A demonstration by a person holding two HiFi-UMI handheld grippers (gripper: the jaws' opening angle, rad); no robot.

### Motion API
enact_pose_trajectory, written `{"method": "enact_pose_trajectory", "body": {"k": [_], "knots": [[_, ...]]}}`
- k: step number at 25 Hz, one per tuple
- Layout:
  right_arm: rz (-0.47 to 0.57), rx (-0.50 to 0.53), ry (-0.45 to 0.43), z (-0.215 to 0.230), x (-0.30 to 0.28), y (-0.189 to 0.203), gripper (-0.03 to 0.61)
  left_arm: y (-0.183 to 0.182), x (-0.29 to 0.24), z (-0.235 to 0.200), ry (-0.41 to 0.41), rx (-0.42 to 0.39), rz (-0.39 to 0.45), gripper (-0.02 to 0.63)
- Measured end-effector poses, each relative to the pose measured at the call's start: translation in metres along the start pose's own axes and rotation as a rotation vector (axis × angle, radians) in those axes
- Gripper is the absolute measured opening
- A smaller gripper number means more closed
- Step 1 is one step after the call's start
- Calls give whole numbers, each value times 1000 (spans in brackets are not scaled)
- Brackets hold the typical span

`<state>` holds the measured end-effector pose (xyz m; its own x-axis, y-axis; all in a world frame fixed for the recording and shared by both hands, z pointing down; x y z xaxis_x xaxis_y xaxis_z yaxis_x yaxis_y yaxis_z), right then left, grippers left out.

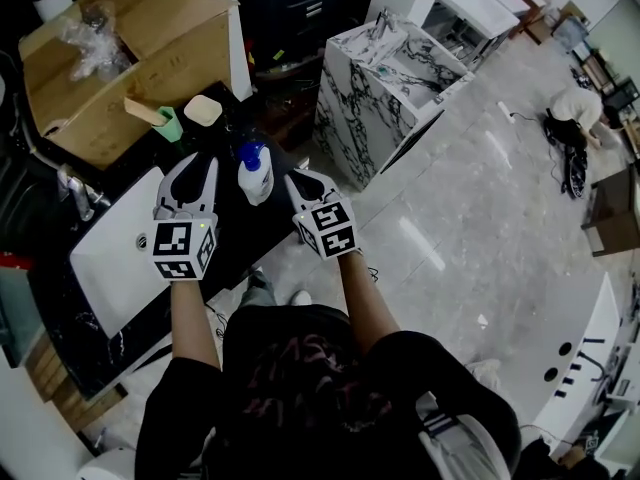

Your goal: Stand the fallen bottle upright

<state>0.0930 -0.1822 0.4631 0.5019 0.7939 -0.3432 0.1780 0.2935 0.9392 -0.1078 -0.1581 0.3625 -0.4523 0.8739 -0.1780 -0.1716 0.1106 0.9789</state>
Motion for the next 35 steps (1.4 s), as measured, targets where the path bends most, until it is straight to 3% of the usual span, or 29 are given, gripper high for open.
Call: {"method": "enact_pose_trajectory", "body": {"k": [13, 26, 35], "knots": [[99, 20, 93, 7, 35, -28, 14, 28, 47, -22, -108, 130, 17, 20], [141, 36, 180, 8, 57, -43, 14, 33, 67, -23, -141, 138, 25, 17], [148, 47, 183, 5, 56, -46, 14, 33, 68, -23, -143, 129, 20, 17]]}}
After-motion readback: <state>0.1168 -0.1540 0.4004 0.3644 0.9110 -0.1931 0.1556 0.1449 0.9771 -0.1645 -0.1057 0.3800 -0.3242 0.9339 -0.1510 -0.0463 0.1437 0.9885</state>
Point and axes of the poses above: the fingertips, and each gripper's own axes: x backward along the fingers, z to its right, y out of its underside, the point moved 7 cm from there along x, backward along the fingers, and after that the axes turned 7 degrees about y, right-handed, at the moved point
